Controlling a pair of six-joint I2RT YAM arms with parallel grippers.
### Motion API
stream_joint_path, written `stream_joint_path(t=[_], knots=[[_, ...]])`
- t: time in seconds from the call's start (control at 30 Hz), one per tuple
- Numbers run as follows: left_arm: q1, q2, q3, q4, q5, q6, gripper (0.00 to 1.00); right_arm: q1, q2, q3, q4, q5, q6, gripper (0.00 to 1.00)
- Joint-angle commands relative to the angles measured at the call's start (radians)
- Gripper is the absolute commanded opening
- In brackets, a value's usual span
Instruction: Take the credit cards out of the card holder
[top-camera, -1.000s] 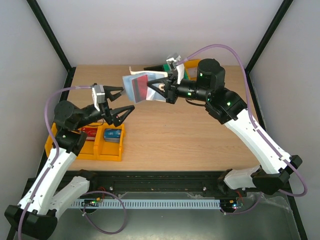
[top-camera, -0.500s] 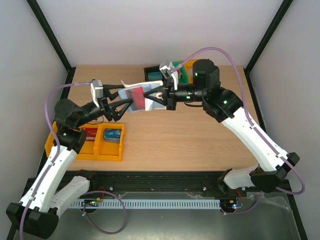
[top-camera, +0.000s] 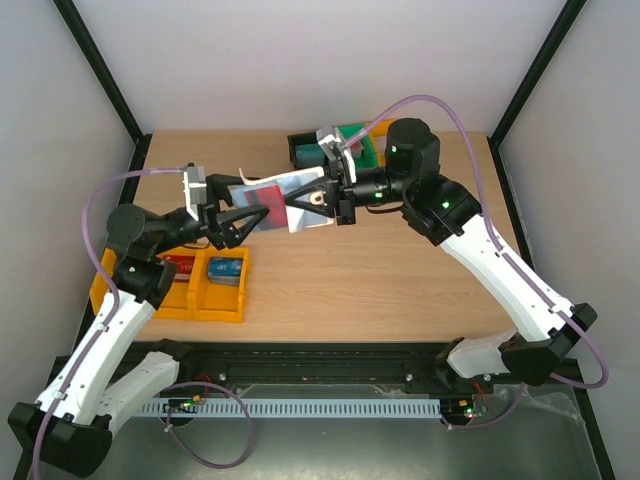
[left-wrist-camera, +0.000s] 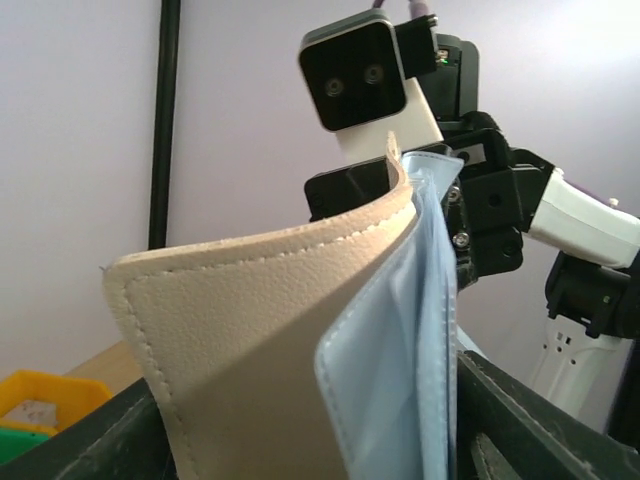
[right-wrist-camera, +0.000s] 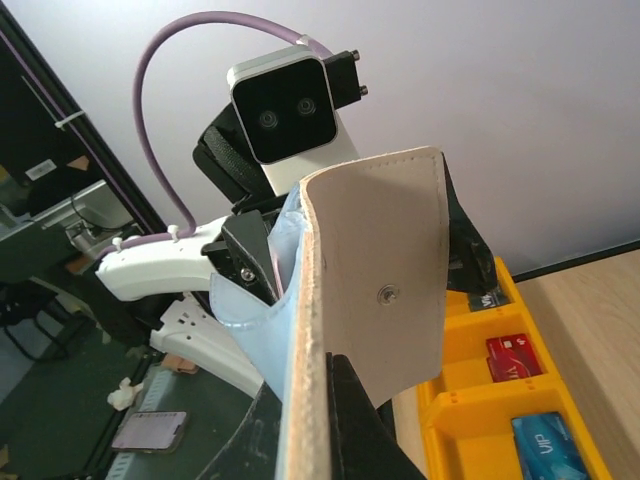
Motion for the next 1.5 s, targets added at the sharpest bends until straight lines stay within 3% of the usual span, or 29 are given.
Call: stream_joint_path(t=[0.0, 0.07, 0.17, 0.2, 0.27, 0.33, 0.37, 0.5, 0.63, 0.7, 0.8, 0.87, 0.93, 1.03, 1.2, 1.37, 1.47], knots=[[-0.025, 0.004, -0.004, 0.045, 0.046, 0.007, 0.61, -0.002, -0.013, -0.01, 0.107, -0.079, 0.044, 0.01], [-0.034, 0.004, -0.003, 0.049, 0.054, 0.023, 0.42, -0.002, -0.012, -0.028, 0.106, -0.086, 0.041, 0.02], [-0.038, 0.001, 0.006, 0.01, 0.05, 0.024, 0.04, -0.017, -0.015, -0.046, 0.095, -0.079, 0.022, 0.03], [-0.038, -0.006, 0.006, -0.013, 0.042, 0.031, 0.02, -0.03, -0.019, -0.049, 0.089, -0.069, 0.021, 0.07], [-0.038, -0.022, 0.005, -0.066, 0.014, 0.058, 0.02, -0.076, -0.042, -0.056, 0.06, 0.014, 0.016, 0.34], [-0.038, -0.035, 0.004, -0.122, -0.058, 0.083, 0.02, -0.126, -0.079, -0.058, -0.009, 0.213, -0.014, 0.56], [-0.038, -0.04, 0.004, -0.155, -0.111, 0.095, 0.02, -0.137, -0.104, -0.056, -0.046, 0.341, -0.029, 0.62], [-0.04, -0.042, 0.011, -0.254, -0.35, 0.158, 0.02, -0.14, -0.113, -0.019, -0.18, 0.673, -0.083, 0.71], [-0.041, -0.043, 0.017, -0.296, -0.403, 0.213, 0.02, -0.082, -0.101, 0.022, -0.23, 0.673, -0.102, 0.79], [-0.041, -0.048, 0.013, -0.281, -0.335, 0.205, 0.02, -0.029, -0.138, -0.031, -0.138, 0.639, -0.094, 0.75], [-0.038, -0.042, 0.009, -0.228, -0.278, 0.161, 0.02, 0.02, -0.184, -0.061, 0.065, 0.488, -0.03, 0.48], [-0.036, -0.03, 0.021, -0.249, -0.32, 0.173, 0.02, 0.046, -0.191, -0.074, 0.218, 0.381, 0.065, 0.37], [-0.037, -0.016, 0.035, -0.286, -0.375, 0.207, 0.02, 0.116, -0.157, -0.071, 0.282, 0.337, 0.12, 0.35], [-0.038, -0.004, 0.043, -0.286, -0.392, 0.216, 0.02, 0.181, -0.045, -0.042, 0.219, 0.355, 0.107, 0.33], [-0.028, -0.019, 0.03, -0.162, -0.175, 0.105, 0.02, 0.164, 0.012, 0.018, 0.116, 0.457, 0.015, 0.26], [-0.01, -0.023, 0.005, -0.015, -0.035, -0.011, 0.02, 0.04, -0.016, -0.032, 0.119, 0.328, 0.051, 0.23], [-0.008, -0.018, 0.008, 0.033, 0.028, -0.02, 0.02, 0.026, -0.023, -0.039, 0.069, 0.293, 0.013, 0.22]])
